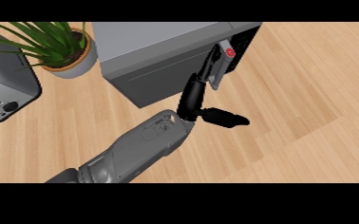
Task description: Pick up the milk, place it into the microwave and close the microwave
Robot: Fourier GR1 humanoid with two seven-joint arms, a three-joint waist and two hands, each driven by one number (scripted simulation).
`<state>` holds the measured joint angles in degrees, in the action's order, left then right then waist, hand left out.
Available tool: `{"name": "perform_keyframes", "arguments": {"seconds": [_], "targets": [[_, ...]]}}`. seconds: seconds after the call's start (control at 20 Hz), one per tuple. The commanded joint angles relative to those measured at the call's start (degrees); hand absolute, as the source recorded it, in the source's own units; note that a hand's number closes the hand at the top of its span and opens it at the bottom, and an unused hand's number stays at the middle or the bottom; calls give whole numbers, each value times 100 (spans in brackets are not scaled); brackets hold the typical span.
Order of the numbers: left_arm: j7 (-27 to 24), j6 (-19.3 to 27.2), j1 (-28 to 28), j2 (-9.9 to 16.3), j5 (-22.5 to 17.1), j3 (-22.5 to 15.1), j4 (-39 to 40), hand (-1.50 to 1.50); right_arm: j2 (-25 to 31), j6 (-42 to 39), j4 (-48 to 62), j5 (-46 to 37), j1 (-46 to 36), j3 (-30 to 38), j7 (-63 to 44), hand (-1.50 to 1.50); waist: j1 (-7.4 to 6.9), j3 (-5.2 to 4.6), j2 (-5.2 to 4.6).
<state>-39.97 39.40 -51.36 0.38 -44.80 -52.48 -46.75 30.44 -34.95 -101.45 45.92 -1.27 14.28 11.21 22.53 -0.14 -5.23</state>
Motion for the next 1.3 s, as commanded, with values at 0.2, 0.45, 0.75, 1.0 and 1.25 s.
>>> {"name": "perform_keyframes", "arguments": {"seconds": [0.2, 0.45, 0.75, 1.0, 1.25], "targets": [[98, 33, -410, -36, -321, 123, 327, -150, 132, -124, 12, 202, -115, -44, -110, -150, 96, 10, -37], [13, 6, -391, -37, -464, 78, 394, -150, 184, -89, 22, 303, -131, -36, -190, -150, 101, 1, -28], [541, -28, -750, 12, -358, -131, 1111, -150, 278, -86, -12, 405, -176, -23, -274, -150, 5, 72, -1], [681, 482, -719, 449, -105, -334, 1601, -150, 329, 19, -40, 465, -138, 43, -343, -150, -221, 89, 79], [1022, 527, -983, 350, -75, -453, 1807, -150, 309, 41, -53, 563, -74, 107, -327, -150, -303, 92, 101]]}}
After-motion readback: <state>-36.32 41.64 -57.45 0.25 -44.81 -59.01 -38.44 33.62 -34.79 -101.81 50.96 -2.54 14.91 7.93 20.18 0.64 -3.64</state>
